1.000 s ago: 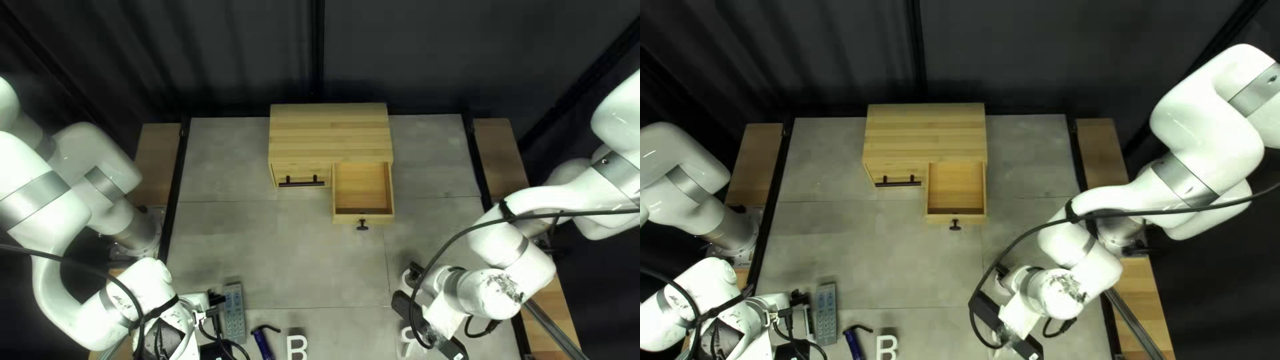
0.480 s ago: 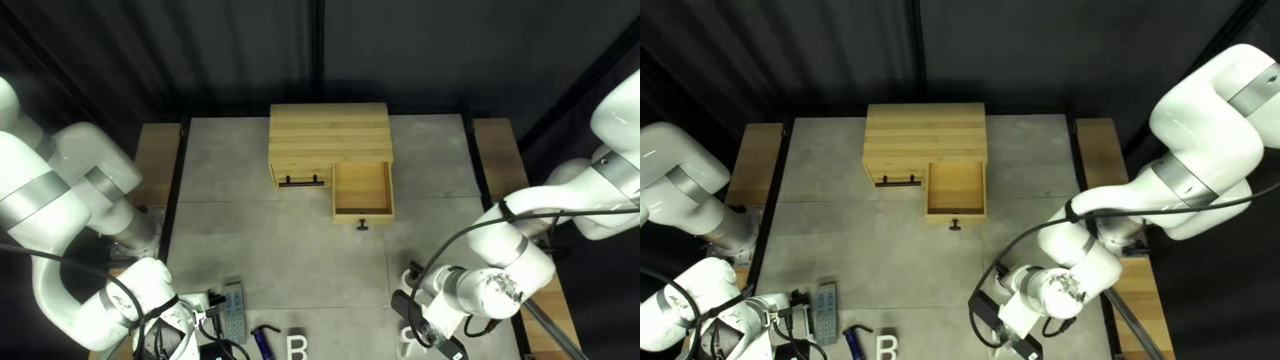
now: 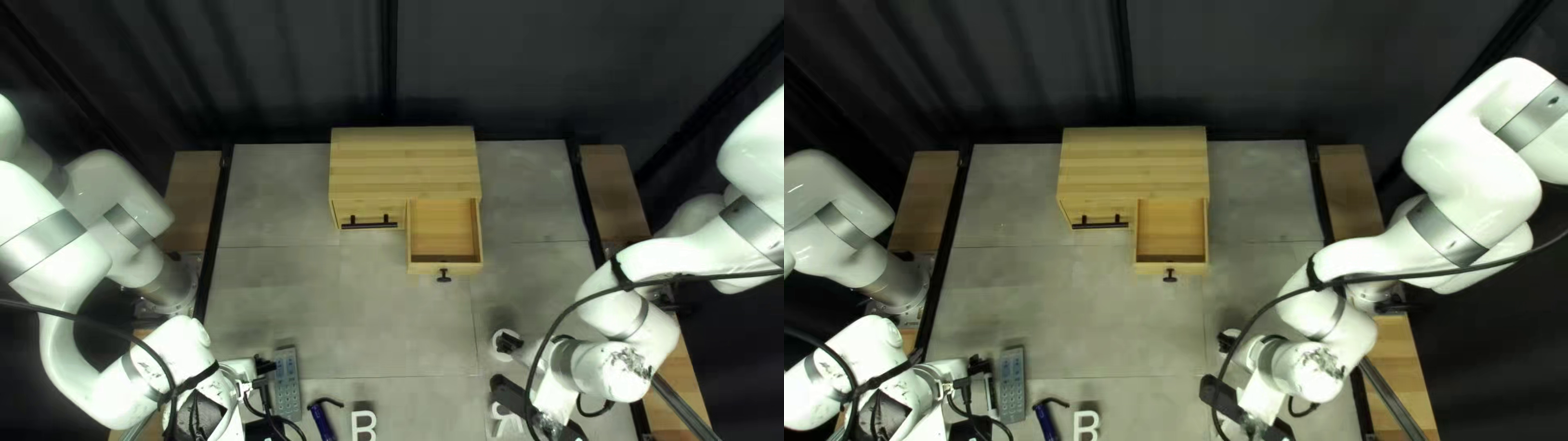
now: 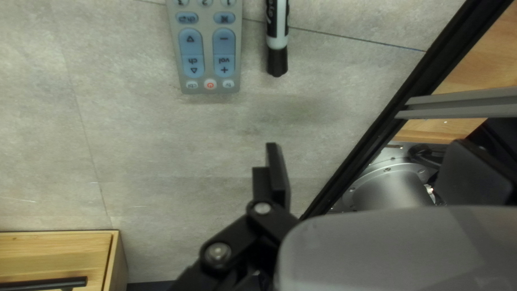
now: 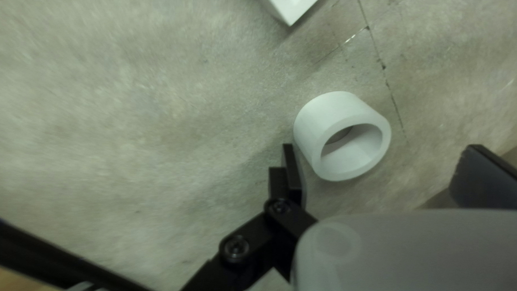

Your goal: Open drawers and place objects into drawer and close

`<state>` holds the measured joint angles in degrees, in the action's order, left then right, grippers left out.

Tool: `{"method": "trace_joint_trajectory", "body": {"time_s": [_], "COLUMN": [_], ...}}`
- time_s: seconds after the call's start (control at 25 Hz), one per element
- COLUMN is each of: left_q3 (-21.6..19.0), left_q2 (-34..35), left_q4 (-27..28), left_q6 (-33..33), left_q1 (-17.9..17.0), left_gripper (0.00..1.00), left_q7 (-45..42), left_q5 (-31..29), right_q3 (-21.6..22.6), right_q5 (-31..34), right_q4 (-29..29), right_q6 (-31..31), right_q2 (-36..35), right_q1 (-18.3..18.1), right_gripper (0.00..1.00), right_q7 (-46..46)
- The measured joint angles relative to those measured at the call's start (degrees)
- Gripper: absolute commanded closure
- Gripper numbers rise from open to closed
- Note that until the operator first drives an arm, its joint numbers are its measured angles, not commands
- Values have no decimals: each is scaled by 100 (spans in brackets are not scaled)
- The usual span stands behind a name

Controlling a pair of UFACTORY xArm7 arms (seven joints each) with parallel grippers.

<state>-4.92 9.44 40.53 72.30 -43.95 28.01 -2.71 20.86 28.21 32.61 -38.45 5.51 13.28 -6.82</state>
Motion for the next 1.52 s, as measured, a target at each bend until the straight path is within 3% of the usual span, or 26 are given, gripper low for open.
{"method": "trace_joint_trajectory", "body": {"time_s": [0.2, 0.68, 1.52], "left_q3": [0, 0, 0], "left_q2": [0, 0, 0], "left_q4": [0, 0, 0], "left_q6": [0, 0, 0], "left_q1": [0, 0, 0], "left_gripper": [0, 0, 0], "left_q7": [0, 0, 0], "left_q5": [0, 0, 0], "right_q3": [-73, -97, -338], "right_q5": [30, -877, -839], "right_q4": [108, 267, 215], "right_q6": [5, -85, 372], "right_q2": [-163, -379, -859], "right_q1": [-55, 46, -202], "right_gripper": [0, 0, 0], "right_q7": [-479, -1640, -2220]}}
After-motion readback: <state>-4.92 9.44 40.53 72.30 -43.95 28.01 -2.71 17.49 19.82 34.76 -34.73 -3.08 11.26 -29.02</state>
